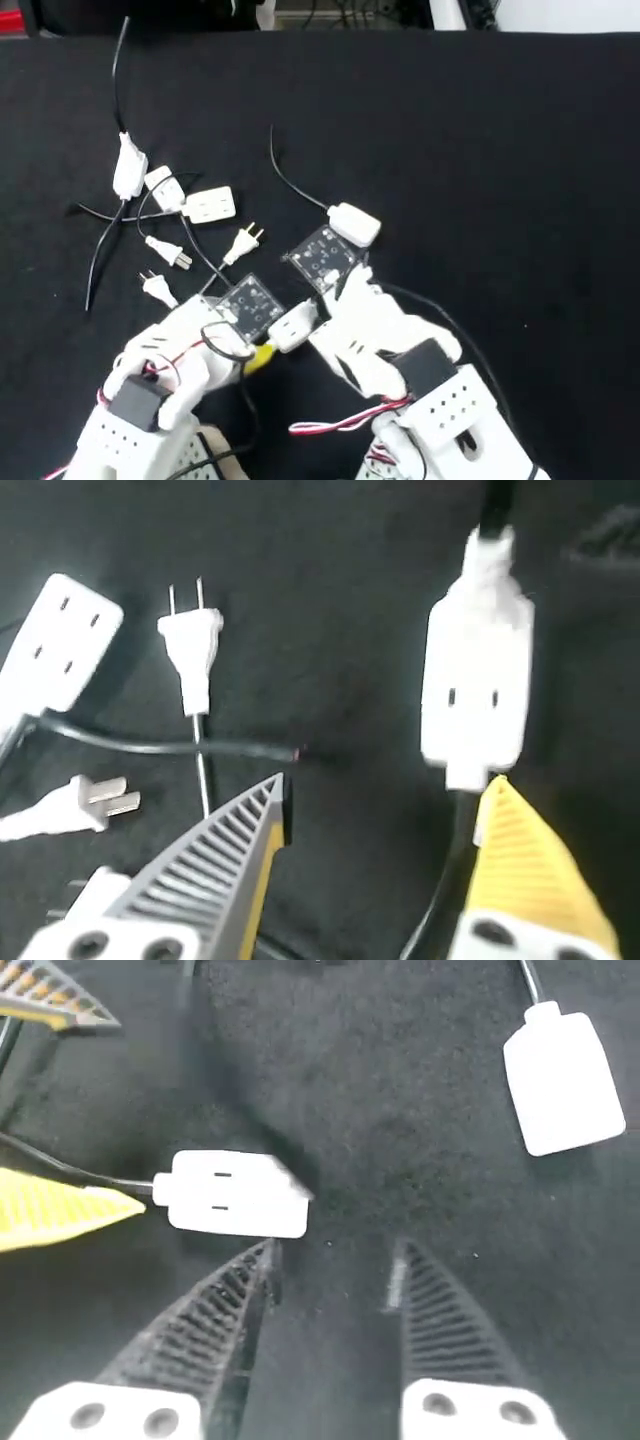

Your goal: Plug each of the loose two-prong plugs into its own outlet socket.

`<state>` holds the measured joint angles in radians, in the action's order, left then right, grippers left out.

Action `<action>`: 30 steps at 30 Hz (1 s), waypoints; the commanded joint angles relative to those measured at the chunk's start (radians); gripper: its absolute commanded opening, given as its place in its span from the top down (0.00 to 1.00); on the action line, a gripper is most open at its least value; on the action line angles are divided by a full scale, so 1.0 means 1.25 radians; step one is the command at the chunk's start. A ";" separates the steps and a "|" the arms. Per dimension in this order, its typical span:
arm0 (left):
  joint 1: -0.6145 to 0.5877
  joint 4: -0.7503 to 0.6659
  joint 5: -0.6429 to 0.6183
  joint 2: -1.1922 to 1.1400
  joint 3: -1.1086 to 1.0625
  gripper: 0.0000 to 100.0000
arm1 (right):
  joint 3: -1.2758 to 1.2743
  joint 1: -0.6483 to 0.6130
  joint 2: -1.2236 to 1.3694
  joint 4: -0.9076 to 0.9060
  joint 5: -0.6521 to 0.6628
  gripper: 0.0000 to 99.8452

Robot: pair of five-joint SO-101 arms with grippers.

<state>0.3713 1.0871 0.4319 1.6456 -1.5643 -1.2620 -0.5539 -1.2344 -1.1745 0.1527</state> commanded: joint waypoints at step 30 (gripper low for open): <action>0.133 -0.241 -0.103 -1.105 0.508 0.97 | 0.143 0.331 -0.006 -0.122 0.124 0.91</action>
<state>0.5539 0.7848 0.3107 0.2677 -0.9613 -1.1393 -0.1596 -1.2344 -1.3265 0.3015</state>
